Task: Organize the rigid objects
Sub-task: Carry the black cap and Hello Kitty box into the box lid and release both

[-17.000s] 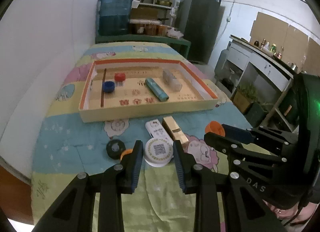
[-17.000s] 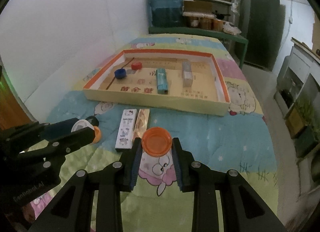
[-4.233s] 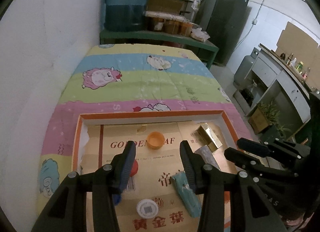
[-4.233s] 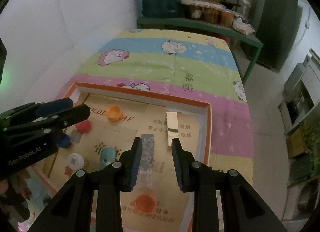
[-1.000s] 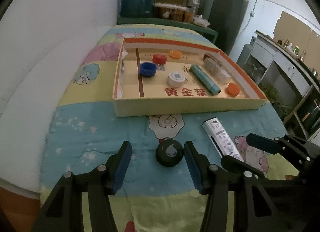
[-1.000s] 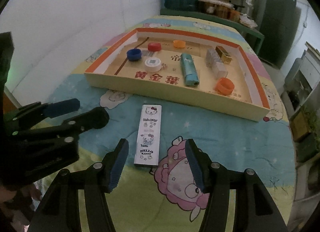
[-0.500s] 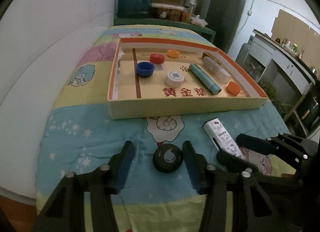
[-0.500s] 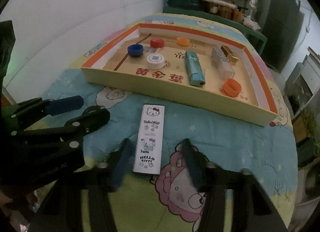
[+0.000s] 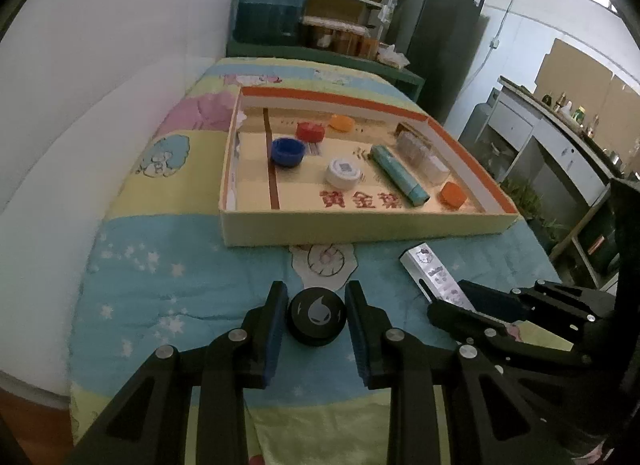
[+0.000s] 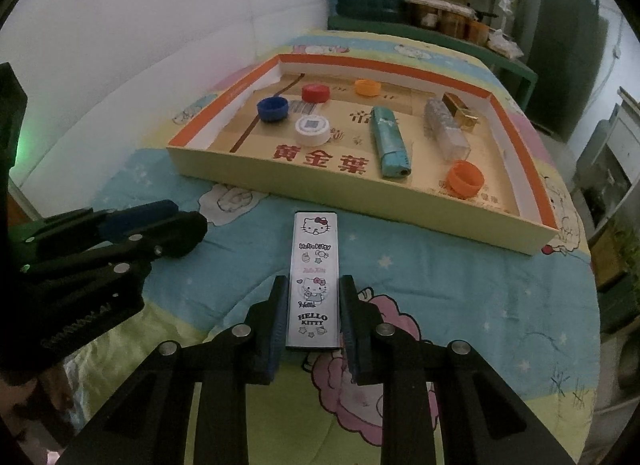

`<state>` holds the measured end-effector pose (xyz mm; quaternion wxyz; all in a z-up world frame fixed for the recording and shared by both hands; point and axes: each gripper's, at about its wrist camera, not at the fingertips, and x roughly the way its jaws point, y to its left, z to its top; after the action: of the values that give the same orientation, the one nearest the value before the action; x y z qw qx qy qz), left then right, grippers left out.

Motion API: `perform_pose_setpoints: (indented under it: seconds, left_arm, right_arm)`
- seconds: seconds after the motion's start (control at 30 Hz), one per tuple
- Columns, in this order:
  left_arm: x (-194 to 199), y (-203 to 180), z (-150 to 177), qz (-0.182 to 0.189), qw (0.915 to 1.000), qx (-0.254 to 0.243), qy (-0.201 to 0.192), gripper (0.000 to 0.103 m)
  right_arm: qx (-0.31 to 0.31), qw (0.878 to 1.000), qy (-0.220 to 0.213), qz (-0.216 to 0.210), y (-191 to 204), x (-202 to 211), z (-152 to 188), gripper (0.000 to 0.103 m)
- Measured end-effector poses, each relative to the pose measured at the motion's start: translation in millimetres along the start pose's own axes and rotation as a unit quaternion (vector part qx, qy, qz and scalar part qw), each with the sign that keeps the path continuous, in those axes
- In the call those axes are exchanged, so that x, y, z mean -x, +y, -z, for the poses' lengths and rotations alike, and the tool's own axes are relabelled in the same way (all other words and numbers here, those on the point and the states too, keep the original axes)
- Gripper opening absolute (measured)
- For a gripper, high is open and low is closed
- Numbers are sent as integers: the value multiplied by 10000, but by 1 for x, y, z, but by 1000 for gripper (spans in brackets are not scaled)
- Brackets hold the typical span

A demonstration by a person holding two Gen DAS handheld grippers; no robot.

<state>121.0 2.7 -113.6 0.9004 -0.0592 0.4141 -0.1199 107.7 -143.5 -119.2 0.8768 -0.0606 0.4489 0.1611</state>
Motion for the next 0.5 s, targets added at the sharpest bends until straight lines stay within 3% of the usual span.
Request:
perform_pose_setpoints:
  seconds: [0.5]
  left_arm:
    - [31,-17,-35,190,9988,-114,-444,29]
  right_arm:
    - [-62,9991,-417,11,-12,36,-21,25]
